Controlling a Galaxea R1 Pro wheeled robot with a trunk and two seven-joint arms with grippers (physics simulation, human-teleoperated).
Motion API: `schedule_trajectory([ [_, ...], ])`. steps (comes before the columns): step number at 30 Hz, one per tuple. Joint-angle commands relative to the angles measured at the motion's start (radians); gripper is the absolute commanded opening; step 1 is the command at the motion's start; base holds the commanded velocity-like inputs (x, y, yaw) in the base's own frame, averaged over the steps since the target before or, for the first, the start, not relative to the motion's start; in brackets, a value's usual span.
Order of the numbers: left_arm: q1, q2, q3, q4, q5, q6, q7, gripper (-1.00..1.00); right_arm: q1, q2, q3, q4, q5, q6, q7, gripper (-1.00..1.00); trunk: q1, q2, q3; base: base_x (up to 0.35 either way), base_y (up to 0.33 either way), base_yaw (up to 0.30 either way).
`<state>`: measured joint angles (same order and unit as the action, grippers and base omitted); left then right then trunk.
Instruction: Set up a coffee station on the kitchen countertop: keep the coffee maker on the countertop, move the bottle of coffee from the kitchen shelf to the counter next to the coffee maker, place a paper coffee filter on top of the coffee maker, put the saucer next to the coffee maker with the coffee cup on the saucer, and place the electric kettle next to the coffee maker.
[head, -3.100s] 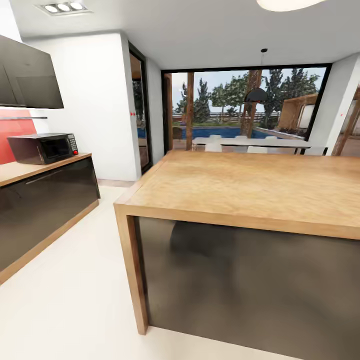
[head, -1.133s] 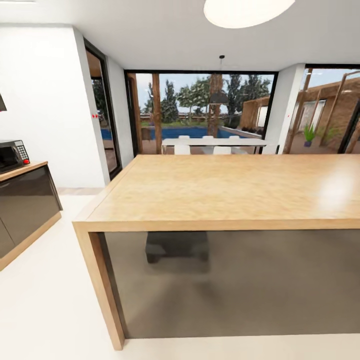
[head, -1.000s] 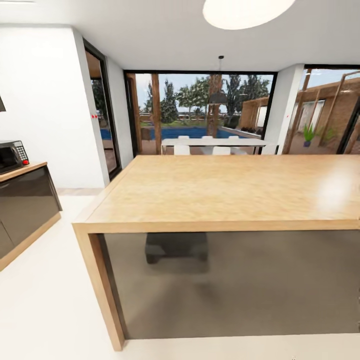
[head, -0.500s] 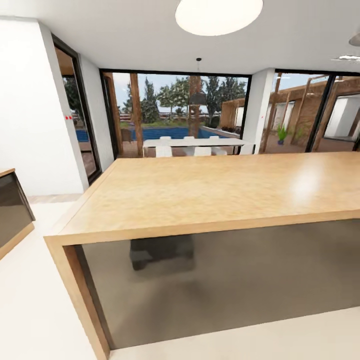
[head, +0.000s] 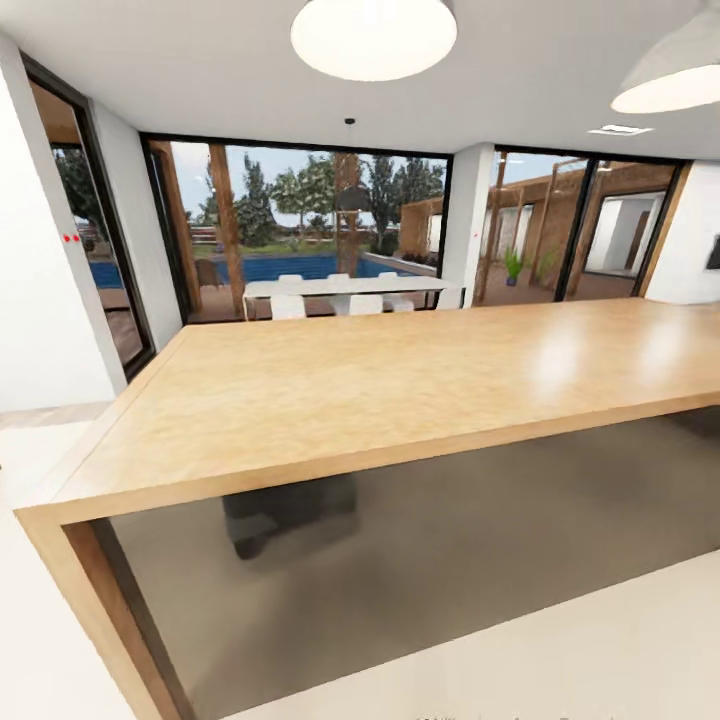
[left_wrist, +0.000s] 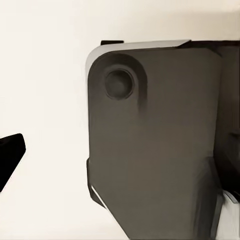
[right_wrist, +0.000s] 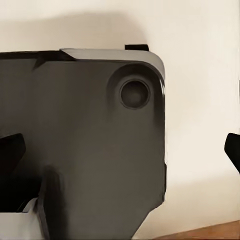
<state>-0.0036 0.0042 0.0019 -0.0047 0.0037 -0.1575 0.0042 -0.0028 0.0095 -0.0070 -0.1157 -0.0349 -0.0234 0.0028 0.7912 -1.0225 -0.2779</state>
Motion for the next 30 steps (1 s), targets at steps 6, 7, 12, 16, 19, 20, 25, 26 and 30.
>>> schedule_trajectory([
  [6, -0.008, -0.003, 0.015, -0.001, 0.03, -0.009, -0.002, 1.0, 0.0, -0.012, 0.001, 0.0, -0.067, -0.003, 0.0, 1.0, -0.023, 0.042, 0.018, 0.0, 0.0, -0.269],
  [7, -0.008, -0.004, 0.019, -0.001, 0.041, -0.012, -0.004, 1.0, 0.0, -0.014, 0.001, 0.0, -0.07, -0.003, 0.0, 1.0, -0.027, 0.049, 0.021, 0.0, 0.0, -0.269],
  [12, -0.008, -0.008, 0.027, -0.007, 0.085, -0.016, -0.008, 1.0, 0.0, -0.016, 0.004, 0.001, -0.075, -0.003, 0.001, 1.0, -0.046, 0.084, 0.037, 0.0, 0.0, -0.269],
  [16, -0.004, -0.002, 0.032, -0.021, 0.093, -0.017, -0.009, 1.0, 0.0, -0.015, 0.009, 0.001, -0.075, -0.003, 0.003, 1.0, -0.061, 0.112, 0.049, 0.0, 0.0, -0.27],
  [19, -0.003, -0.001, 0.032, -0.022, 0.093, -0.017, -0.009, 1.0, 0.0, -0.014, 0.009, 0.001, -0.075, -0.003, 0.003, 1.0, -0.073, 0.133, 0.057, 0.0, 0.0, -0.273],
  [20, -0.002, -0.001, 0.032, -0.022, 0.093, -0.017, -0.009, 1.0, 0.0, -0.014, 0.01, 0.001, -0.075, -0.002, 0.003, 1.0, -0.077, 0.14, 0.06, 0.0, 0.0, -0.273],
  [25, 0.0, -0.001, 0.032, -0.023, 0.093, -0.017, -0.009, 1.0, 0.0, -0.013, 0.01, 0.001, -0.075, -0.003, 0.003, 1.0, -0.096, 0.175, 0.071, 0.0, 0.0, -0.267],
  [26, 0.0, -0.001, 0.032, -0.023, 0.093, -0.017, -0.009, 1.0, 0.0, -0.013, 0.01, 0.001, -0.075, -0.003, 0.003, 1.0, -0.1, 0.182, 0.073, 0.0, 0.0, -0.263],
  [30, 0.002, 0.0, 0.032, -0.023, 0.093, -0.039, -0.008, 1.0, 0.0, -0.013, 0.01, 0.001, -0.076, -0.003, 0.003, 1.0, -0.115, 0.21, 0.082, 0.0, 0.0, -0.263],
])
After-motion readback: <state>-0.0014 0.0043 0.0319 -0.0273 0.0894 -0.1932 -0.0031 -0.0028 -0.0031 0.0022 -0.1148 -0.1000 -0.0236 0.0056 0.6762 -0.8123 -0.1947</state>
